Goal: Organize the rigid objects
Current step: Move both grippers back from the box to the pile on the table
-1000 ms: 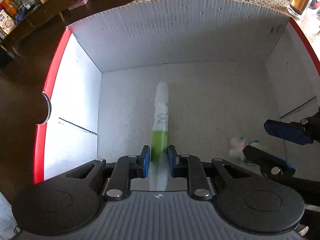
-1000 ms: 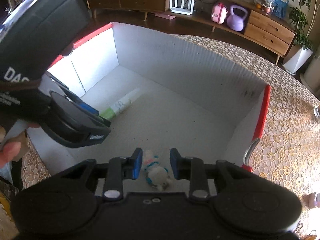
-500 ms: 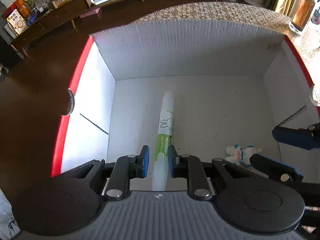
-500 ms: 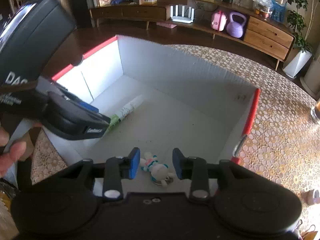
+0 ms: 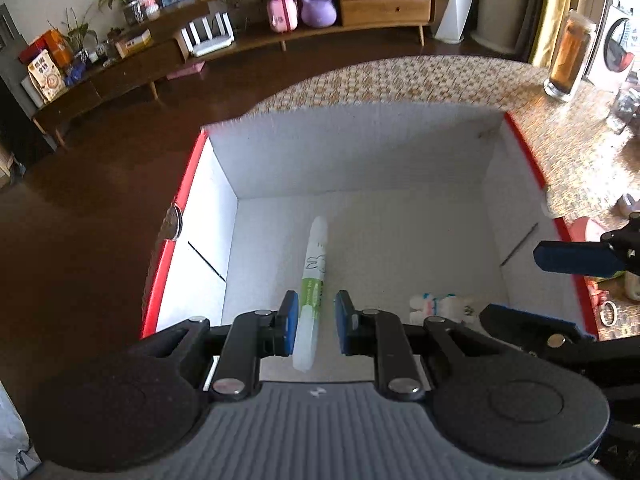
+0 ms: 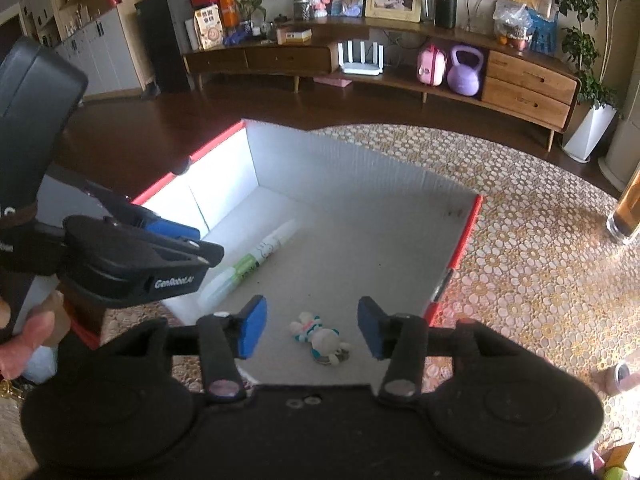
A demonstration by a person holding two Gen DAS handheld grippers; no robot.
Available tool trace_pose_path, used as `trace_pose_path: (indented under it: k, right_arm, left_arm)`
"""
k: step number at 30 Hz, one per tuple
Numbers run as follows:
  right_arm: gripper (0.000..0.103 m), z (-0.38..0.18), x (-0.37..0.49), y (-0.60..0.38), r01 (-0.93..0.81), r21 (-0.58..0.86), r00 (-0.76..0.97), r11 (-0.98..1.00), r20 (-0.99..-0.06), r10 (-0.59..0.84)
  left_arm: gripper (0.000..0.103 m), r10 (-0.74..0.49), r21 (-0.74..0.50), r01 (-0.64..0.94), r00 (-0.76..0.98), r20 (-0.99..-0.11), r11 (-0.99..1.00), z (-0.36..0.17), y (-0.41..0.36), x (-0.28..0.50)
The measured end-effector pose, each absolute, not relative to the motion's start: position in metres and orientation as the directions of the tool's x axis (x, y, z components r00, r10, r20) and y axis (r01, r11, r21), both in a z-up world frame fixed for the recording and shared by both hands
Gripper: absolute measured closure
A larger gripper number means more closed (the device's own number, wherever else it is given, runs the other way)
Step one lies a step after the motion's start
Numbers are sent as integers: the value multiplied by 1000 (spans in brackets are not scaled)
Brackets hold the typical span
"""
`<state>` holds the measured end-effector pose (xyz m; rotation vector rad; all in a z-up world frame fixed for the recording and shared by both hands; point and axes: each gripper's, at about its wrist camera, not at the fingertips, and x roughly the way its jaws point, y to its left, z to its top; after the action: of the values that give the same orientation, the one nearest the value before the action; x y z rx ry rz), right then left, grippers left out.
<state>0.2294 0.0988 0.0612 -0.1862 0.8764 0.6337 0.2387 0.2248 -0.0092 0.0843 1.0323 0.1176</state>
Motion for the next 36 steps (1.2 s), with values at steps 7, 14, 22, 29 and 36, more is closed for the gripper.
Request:
trace_pose_path:
  k: [7, 14, 22, 29, 36]
  right_arm:
    - [48, 80, 214, 79, -589, 115, 496, 800, -729, 471]
    - [40, 98, 196, 55, -590, 142, 517, 795, -689, 507]
    - [30, 111, 172, 23, -575, 183, 540, 798, -648, 538]
    - [20, 118, 151, -8, -546, 214, 563, 810, -622, 544]
    - [13, 120, 128, -40, -515, 206, 612, 832, -591, 525]
  left_arm:
    - [84, 122, 118, -45, 561, -819, 992, 10, 209, 221]
    - [84, 98, 98, -31, 597, -797, 995, 26, 193, 199]
    - [84, 73, 85, -9, 623, -779, 996, 31, 172, 176]
    - [83, 43, 64, 9, 641, -767, 998, 31, 149, 158]
    - [60, 18, 57, 37, 674, -738, 998, 31, 123, 143]
